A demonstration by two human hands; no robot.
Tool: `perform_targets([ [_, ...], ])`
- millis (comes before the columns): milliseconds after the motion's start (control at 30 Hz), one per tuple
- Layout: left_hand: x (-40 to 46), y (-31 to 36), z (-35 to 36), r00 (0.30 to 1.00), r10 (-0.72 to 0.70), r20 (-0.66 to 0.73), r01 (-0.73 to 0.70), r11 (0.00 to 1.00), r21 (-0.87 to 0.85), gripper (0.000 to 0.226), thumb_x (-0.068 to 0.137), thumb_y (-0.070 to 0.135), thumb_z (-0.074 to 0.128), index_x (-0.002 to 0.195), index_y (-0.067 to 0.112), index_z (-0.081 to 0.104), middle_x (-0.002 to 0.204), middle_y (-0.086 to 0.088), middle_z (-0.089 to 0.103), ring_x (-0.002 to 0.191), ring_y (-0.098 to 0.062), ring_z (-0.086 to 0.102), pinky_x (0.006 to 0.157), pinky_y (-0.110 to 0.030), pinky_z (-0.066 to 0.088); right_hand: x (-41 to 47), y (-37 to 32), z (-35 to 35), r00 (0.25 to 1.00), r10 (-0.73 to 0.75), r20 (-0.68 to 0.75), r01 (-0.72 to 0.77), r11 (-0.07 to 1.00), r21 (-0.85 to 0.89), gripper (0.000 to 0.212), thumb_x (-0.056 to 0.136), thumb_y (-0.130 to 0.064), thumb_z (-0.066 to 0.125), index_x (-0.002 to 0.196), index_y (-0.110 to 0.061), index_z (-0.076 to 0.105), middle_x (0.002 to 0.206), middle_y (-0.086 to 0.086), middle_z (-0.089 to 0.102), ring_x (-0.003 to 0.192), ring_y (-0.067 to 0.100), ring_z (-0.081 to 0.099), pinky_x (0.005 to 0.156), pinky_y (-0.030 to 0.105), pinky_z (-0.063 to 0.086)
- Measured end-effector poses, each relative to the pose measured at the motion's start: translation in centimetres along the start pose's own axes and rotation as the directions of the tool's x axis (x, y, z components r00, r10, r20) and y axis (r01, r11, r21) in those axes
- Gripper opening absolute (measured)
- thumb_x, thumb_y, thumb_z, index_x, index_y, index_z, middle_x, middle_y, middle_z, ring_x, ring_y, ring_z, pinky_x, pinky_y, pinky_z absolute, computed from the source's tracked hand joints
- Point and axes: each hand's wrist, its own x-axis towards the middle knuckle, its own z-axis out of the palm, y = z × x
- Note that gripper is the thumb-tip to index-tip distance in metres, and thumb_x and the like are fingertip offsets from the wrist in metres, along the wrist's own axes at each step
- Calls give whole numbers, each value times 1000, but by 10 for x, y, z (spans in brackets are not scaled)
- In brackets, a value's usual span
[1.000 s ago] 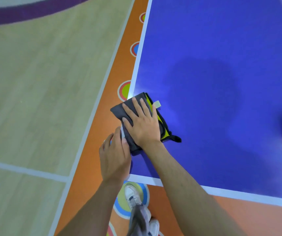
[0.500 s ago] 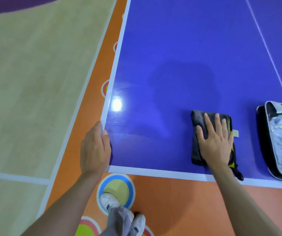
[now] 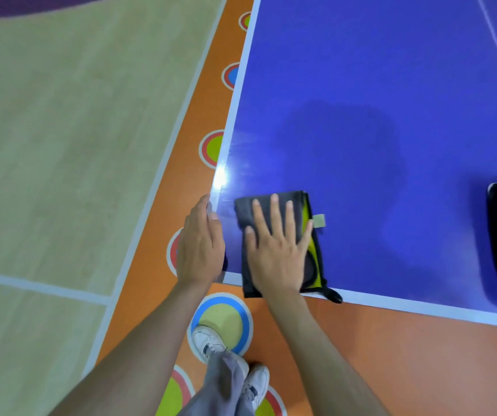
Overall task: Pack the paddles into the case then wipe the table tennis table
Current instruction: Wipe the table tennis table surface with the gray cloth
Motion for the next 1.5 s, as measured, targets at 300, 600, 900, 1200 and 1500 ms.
perform_targets([
  [300, -28, -2, -16, 988, -104, 113, 118, 986, -117, 54, 110, 51, 27, 161, 31, 27, 164, 13, 33, 139, 9, 27, 114, -21, 25, -5, 76, -22, 980, -196, 15, 196, 981, 10, 58, 103, -62, 35, 158, -43, 36, 172, 2, 20, 159, 27, 16, 124, 57, 19],
  [600, -40, 1, -18, 951, -189, 243, 235, 956, -176, 66, 105, 59, 21, 165, 32, 14, 170, 14, 18, 156, -9, 16, 116, -24, 16, -33, 212, -45, 955, 298, -7, -298, 954, -23, 67, 100, -63, 28, 160, -34, 34, 171, 7, 21, 157, 31, 19, 124, 60, 18],
  [900, -38, -5, -13, 945, -191, 263, 216, 974, -66, 67, 105, 63, 16, 165, 36, 5, 172, 13, 10, 159, -14, 8, 125, -40, 14, -29, 127, -28, 934, 358, -14, -357, 933, 38, 64, 101, -58, 21, 162, -40, 25, 173, 0, 17, 159, 27, 12, 124, 65, 12],
  [1200, -25, -12, -30, 939, -209, 273, 246, 964, -106, 63, 107, 62, 17, 164, 36, 15, 170, 11, 21, 157, -12, 13, 126, -39, 7, -37, -34, -4, 998, 60, 31, -62, 997, 38, 60, 106, -54, 29, 163, -37, 24, 173, 2, 15, 160, 27, 8, 122, 67, 11],
  [1500, 1, -28, -47, 977, -210, 34, 212, 976, -57, 59, 108, 55, 22, 148, 22, 50, 149, 4, 54, 141, -15, 41, 120, -43, 32, -27, -90, 4, 994, 14, 110, -16, 1000, 23, 59, 107, -56, 28, 163, -40, 18, 173, 5, 12, 160, 33, 3, 118, 75, 7],
])
